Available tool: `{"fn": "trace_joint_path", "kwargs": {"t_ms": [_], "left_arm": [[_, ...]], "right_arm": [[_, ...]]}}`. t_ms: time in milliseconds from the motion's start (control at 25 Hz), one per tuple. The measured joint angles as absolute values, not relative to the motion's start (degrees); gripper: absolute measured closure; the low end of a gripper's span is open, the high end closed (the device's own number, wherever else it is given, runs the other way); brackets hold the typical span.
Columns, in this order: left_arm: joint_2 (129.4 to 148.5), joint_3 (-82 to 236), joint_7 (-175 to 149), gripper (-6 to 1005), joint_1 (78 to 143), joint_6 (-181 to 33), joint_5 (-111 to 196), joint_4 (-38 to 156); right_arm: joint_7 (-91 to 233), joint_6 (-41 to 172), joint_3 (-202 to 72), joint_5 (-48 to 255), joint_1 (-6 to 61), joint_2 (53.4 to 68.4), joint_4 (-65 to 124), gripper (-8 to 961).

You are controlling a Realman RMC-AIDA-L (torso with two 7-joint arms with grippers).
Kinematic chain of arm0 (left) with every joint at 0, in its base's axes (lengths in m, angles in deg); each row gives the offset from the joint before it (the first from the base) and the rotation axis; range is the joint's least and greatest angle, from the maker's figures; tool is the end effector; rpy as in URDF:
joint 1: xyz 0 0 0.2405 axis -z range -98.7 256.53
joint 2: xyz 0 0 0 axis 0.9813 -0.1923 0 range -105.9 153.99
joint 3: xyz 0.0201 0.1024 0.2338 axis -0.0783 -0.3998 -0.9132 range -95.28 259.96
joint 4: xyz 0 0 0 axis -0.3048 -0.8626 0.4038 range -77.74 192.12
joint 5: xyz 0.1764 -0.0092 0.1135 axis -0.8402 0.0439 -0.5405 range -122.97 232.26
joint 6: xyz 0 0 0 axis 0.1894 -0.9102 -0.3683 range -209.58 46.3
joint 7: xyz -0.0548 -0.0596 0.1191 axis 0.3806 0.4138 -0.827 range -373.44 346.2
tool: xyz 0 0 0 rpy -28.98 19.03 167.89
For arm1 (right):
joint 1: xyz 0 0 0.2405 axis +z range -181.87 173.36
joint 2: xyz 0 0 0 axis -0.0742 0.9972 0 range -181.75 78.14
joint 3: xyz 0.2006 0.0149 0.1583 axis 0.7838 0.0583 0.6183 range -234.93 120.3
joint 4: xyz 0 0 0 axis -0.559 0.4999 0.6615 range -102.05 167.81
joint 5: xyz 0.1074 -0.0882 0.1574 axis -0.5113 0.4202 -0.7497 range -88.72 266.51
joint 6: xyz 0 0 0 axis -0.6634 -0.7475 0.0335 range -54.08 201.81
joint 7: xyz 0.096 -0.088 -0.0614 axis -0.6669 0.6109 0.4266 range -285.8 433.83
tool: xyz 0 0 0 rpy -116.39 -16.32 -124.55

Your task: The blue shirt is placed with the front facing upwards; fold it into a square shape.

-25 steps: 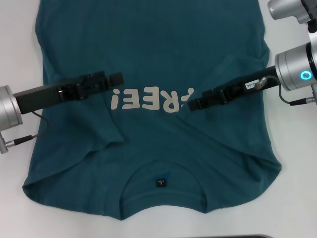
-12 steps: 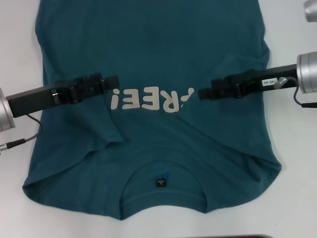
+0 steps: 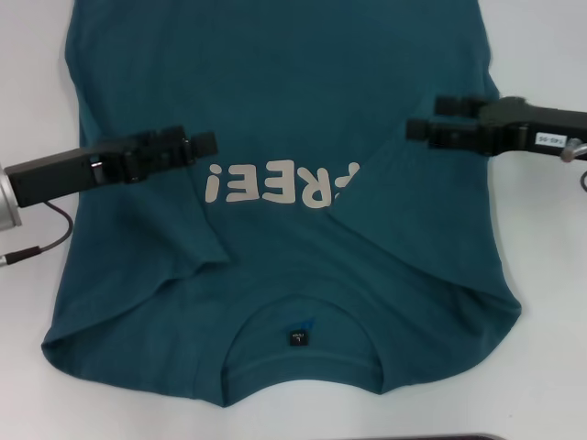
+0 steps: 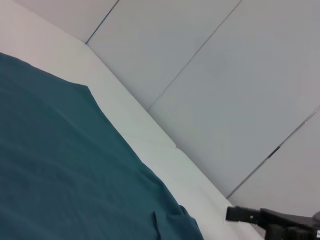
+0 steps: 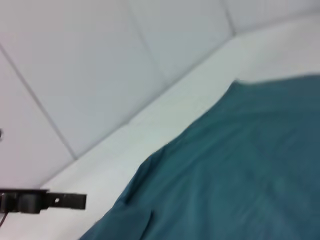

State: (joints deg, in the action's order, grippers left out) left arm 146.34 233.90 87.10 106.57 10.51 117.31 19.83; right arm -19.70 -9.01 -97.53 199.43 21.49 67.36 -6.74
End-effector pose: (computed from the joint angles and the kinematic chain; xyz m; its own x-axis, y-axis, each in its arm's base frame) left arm -0.2765 0.3103 -0.0028 0.4175 0.6676 0.6165 0.7883 -0.6035 0.1197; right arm 0.2881 0.3288 0.0103 0.6001 -0.5479 -0.5829 -0.7277 -0.6765 -0.1133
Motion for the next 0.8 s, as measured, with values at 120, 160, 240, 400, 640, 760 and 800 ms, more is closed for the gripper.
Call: {"fn": "trace_joint_path", "kwargs": {"t_ms": [120,160,240,400,640,760,800], "left_arm": [[146.29,233.99,86.74,95,106.59,10.29,117.31,19.83],[146.29,234.00,86.68,95,106.59,10.28,117.31,19.83],[146.29,233.97,86.66,95,106.59,10.31,117.34,19.83],[145.89,233.57,86.77,95,106.15,11.46,117.30,19.83],[144.14,231.92,86.89,96,104.17,18.02,116.79,19.83],[143.15,229.26,87.00,96,103.09,19.68,116.68,19.83],[142.79,228.52,87.18,96,102.71,19.98,116.58,19.83]], "right_arm": [[-16.70,-8.88,-95.91,197.85,20.51,67.18,-5.40,68],[-16.26,-8.86,-95.29,197.74,20.29,67.08,-5.14,58],[-15.53,-9.19,-94.16,197.56,19.88,67.04,-4.90,39],[-12.82,-11.55,-93.51,197.64,19.06,67.25,-4.86,23],[-12.73,-17.42,-94.37,201.17,18.59,66.53,-5.28,34],[-12.93,-19.24,-94.40,202.26,18.59,65.94,-5.58,40],[-12.94,-19.44,-94.45,202.58,18.59,65.77,-5.61,41]]}}
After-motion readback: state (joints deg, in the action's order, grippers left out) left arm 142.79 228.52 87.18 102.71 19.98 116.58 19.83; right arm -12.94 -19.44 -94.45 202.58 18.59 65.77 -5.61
